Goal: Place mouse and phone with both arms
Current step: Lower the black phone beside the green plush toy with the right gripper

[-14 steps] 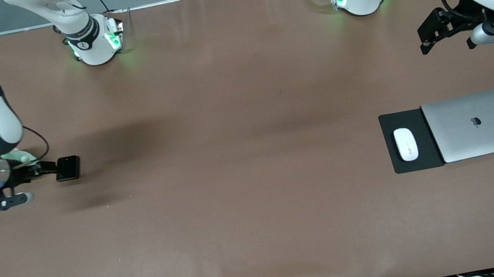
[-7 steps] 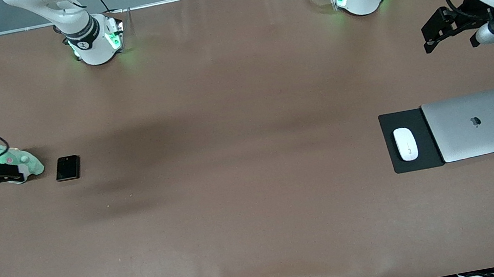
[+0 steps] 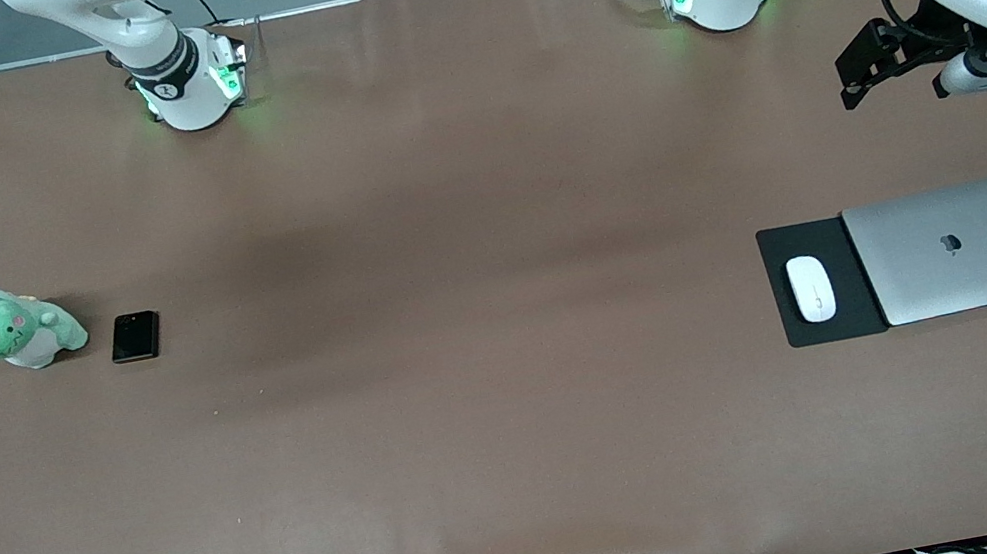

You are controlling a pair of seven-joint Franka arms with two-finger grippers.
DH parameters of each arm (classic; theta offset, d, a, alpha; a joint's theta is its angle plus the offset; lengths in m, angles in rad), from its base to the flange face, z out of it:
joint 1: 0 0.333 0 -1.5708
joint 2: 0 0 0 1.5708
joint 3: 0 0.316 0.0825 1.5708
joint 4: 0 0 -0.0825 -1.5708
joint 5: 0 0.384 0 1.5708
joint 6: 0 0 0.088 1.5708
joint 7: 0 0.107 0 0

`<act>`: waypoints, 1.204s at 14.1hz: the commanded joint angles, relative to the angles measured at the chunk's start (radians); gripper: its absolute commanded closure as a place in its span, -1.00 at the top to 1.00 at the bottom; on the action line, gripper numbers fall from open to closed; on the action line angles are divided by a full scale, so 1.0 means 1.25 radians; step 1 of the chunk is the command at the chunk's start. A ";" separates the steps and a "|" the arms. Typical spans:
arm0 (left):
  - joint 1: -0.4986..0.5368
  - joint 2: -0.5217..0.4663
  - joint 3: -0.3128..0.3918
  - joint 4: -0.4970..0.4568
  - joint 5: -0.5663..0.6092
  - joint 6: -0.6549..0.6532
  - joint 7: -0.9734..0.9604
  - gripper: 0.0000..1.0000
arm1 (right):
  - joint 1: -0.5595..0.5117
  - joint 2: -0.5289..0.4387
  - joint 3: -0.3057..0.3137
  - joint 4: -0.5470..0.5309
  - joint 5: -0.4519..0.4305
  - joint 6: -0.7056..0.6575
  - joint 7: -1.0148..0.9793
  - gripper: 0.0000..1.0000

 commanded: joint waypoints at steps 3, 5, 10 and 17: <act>-0.005 0.006 0.004 0.005 -0.012 -0.009 -0.006 1.00 | -0.004 -0.021 0.001 -0.041 -0.009 0.012 0.017 1.00; -0.006 0.006 0.004 0.005 -0.012 -0.009 -0.007 1.00 | -0.005 -0.019 -0.001 -0.037 -0.012 0.004 0.014 1.00; -0.010 0.006 0.002 0.004 -0.013 -0.009 -0.008 1.00 | -0.012 -0.006 -0.001 -0.003 -0.012 0.005 0.021 1.00; -0.011 0.006 0.002 0.004 -0.013 -0.009 -0.011 1.00 | -0.023 -0.006 -0.003 -0.021 -0.060 0.028 0.024 1.00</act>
